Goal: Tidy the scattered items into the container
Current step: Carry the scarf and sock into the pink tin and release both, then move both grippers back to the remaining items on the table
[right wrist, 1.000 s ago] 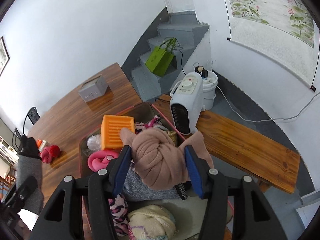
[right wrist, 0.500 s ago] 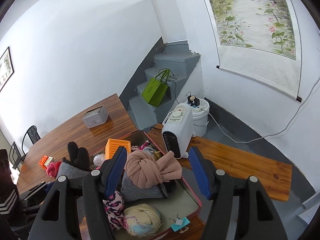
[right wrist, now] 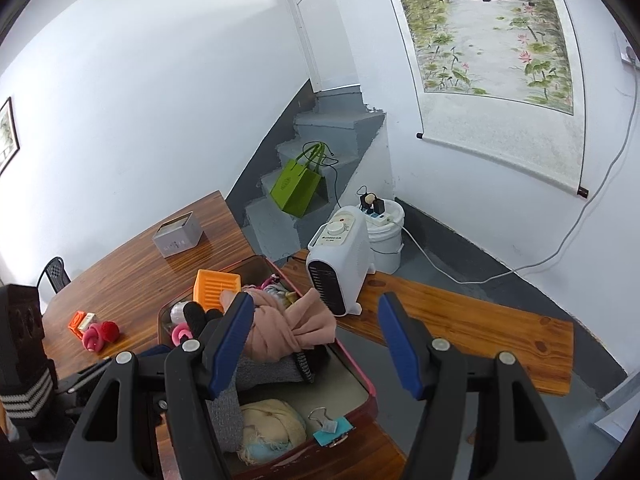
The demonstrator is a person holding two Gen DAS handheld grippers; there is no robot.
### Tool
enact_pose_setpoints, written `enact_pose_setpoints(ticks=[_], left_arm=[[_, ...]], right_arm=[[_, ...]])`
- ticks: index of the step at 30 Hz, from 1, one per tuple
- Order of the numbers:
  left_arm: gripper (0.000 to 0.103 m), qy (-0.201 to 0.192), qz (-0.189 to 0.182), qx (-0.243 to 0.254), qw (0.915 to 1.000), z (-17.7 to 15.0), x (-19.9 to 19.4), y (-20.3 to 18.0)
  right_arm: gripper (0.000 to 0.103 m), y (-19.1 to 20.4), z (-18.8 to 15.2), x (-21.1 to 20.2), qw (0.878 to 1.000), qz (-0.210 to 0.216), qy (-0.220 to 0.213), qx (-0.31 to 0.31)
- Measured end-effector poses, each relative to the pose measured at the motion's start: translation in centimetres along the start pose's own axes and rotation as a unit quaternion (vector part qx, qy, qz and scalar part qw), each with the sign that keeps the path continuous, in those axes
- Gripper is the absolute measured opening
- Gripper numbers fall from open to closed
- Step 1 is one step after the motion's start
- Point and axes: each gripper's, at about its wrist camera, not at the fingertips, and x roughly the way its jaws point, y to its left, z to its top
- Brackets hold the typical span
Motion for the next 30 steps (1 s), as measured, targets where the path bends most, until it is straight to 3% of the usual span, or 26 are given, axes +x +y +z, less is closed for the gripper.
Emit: enact_pose_setpoints(ticks=[12, 20, 30], left_arm=[[0.069, -0.039, 0.051, -0.051, 0.9966, -0.7, -5.3, 6.7], [0.069, -0.057, 0.085, -0.093, 0.9904, -1.2, -8.1, 11.7], [0.070, -0.094, 0.144, -0.144, 0.9746, -2.3, -13.6, 19.2]], right_arm=[[0.069, 6.4, -2.5, 2.3, 0.992, 0.002, 0.025, -0.120], [0.069, 8.2, -4.6, 5.6, 0.976, -0.084, 0.069, -0.189], [0.068, 9.3, -5.4, 6.8, 0.962, -0.125, 0.093, -0.223]])
